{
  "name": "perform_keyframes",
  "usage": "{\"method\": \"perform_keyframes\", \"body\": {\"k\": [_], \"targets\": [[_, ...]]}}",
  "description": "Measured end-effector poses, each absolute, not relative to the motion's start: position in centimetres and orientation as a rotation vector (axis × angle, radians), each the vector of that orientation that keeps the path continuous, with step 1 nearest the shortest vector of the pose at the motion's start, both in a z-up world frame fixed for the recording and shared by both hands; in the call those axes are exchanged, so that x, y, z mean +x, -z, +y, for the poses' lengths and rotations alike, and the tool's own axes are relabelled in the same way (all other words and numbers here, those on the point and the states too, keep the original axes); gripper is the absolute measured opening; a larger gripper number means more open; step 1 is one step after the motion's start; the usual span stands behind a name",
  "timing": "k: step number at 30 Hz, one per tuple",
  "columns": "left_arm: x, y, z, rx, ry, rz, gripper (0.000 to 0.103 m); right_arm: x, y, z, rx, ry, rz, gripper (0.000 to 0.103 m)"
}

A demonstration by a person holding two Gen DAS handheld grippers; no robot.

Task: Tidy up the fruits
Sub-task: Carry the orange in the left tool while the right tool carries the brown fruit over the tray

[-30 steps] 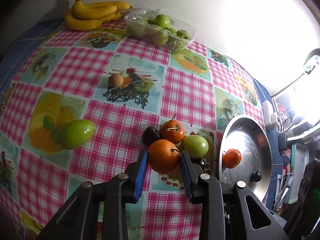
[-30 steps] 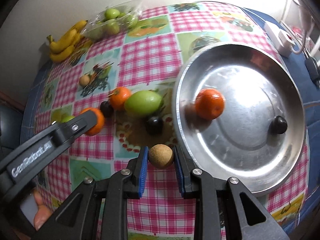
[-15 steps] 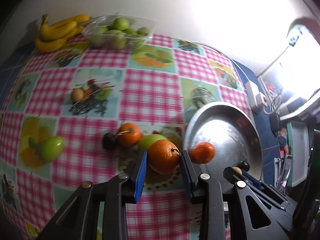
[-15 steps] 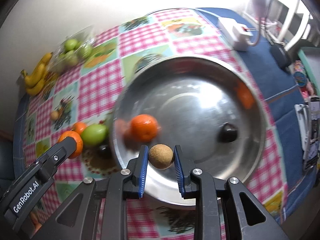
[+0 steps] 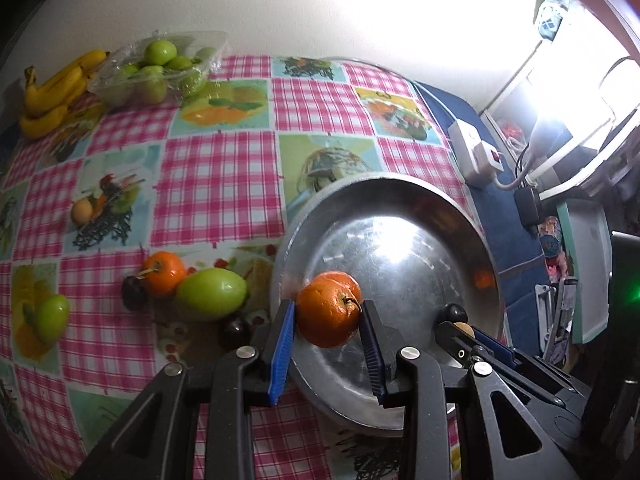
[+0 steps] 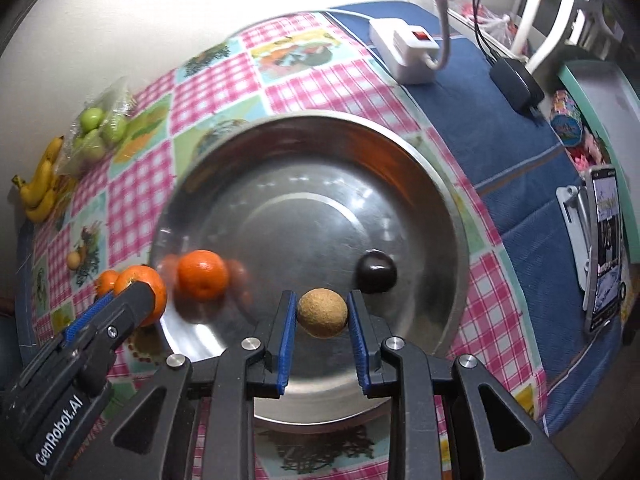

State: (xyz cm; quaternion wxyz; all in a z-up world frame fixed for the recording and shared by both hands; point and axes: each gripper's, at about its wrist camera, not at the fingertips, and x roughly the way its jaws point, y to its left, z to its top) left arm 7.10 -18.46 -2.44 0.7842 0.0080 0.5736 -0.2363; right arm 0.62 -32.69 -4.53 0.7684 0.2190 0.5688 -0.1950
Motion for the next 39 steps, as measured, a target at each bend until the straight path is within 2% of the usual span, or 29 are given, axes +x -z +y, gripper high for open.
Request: {"method": "perform_keyframes", "body": {"k": [23,39], "targets": [[6.4,5.7,-19.8,0.039,0.509,1.337,0.034,1.0,9.0,-32.9,0.488,0.418,1.348,0.027],[6.4,6.1,-19.8,0.043,0.494,1.354,0.034,0.9,8.9,-32.7,0.489,0.409,1.344,0.027]]}}
